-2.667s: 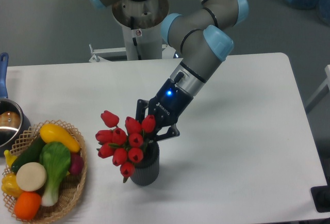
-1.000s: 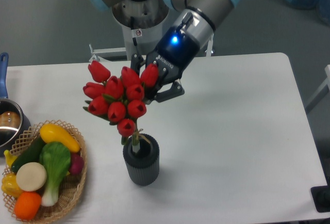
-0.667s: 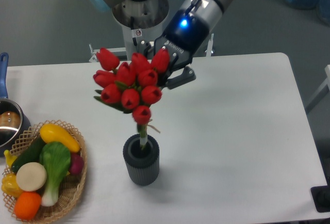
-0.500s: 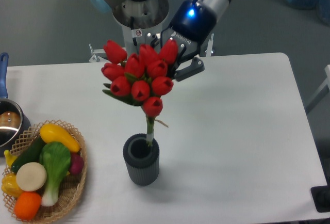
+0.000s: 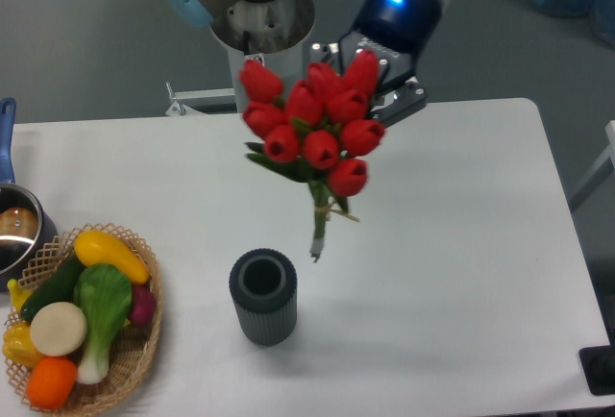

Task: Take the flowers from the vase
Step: 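Lift the gripped tulips straight up out of the grey vase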

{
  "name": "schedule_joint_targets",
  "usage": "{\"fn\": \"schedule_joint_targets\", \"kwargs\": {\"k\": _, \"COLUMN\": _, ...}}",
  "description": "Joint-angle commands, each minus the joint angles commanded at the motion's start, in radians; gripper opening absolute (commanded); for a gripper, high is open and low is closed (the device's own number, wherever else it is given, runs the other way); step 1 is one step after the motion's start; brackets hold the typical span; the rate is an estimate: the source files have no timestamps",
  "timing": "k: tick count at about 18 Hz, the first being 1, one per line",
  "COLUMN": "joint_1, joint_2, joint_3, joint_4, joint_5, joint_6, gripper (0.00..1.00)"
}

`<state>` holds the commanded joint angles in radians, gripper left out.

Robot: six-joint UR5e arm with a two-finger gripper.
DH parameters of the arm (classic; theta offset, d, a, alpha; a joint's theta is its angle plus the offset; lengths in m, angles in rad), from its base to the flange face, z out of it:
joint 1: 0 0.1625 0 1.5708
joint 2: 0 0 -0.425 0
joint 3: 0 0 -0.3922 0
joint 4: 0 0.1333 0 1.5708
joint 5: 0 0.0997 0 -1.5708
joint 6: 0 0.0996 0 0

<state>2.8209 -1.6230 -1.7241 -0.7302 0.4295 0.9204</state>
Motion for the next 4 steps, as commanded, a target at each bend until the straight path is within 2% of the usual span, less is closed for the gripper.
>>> {"fn": "schedule_joint_targets", "kwargs": {"k": 4, "joint_1": 0.009, "joint_2": -0.003, "joint_3": -0.006, "joint_4": 0.0, "joint_5": 0.003, "joint_6": 0.021, "gripper": 0.21}}
